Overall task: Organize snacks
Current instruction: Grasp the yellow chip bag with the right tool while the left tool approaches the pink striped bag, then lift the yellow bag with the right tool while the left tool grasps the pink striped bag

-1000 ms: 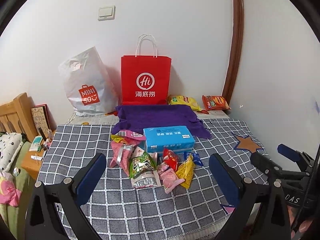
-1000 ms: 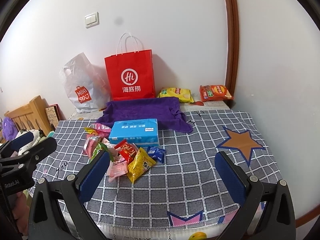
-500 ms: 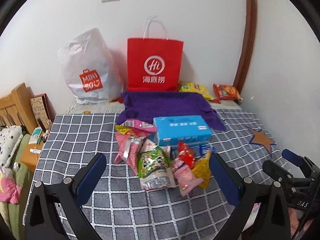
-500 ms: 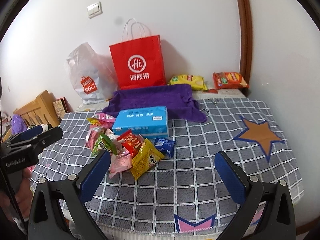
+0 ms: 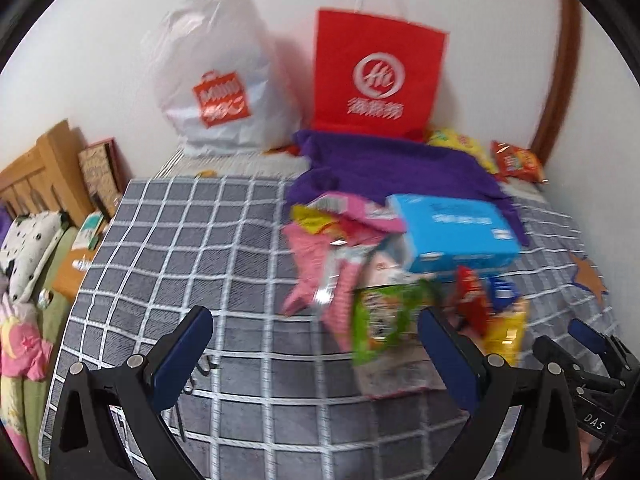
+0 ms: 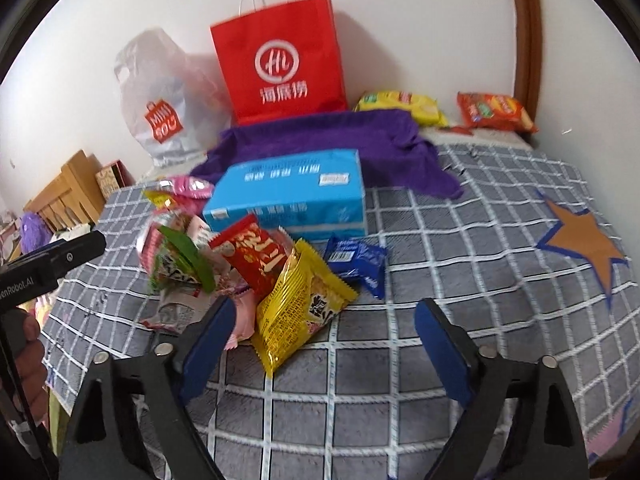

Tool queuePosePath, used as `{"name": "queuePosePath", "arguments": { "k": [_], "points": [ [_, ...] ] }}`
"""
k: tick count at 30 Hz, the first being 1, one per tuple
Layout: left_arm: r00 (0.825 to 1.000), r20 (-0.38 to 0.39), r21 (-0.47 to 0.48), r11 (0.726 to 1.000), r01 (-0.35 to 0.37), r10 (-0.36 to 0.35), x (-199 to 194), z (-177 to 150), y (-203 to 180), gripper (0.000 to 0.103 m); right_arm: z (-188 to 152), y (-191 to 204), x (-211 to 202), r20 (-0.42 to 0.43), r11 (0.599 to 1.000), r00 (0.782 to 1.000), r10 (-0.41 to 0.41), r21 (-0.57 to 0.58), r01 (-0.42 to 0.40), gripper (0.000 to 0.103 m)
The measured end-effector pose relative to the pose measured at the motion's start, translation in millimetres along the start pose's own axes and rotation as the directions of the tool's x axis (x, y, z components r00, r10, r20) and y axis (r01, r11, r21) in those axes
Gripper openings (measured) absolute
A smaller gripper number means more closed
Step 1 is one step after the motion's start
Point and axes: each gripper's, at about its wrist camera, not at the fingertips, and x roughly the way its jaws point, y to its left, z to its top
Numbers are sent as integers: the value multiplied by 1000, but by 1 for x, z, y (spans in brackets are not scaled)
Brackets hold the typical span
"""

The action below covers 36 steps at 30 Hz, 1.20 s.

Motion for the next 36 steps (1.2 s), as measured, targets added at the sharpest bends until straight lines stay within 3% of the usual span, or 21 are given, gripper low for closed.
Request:
{"name": "queuePosePath", "arguments": {
  "k": [7, 9, 11, 14, 23, 32, 36],
  "points": [
    [999, -49, -79, 997, 0, -4, 27, -2, 28, 103, 1, 7, 48, -95, 1000, 995, 0, 8, 1, 81],
    [998, -61, -88, 996, 12, -18, 32, -3, 31, 103, 0, 8, 55, -104, 1000, 995, -9, -6, 8, 72],
    [997, -67, -90, 996, 25, -31, 36, -3, 32, 103, -2, 6, 56, -107, 999, 994, 35, -4, -35, 52],
    [995, -73, -87, 994, 67, -74, 39, -3, 31, 103, -1, 2, 45, -100, 1000, 995, 25, -1, -26, 48],
    [993, -72, -39, 995, 87, -90, 54, 13, 19, 103, 0, -29, 11, -45, 998, 998, -48, -36, 46, 47],
    [992, -90, 0, 996, 90, -90, 87, 18, 10, 98, -11, -55, 30, -30, 1000, 1000, -8, -27, 7, 47],
    [991, -94, 29, 995, 94, -91, 96, 12, 8, 90, -7, -57, 38, -12, 998, 1000, 14, -60, -15, 47]
  ]
}}
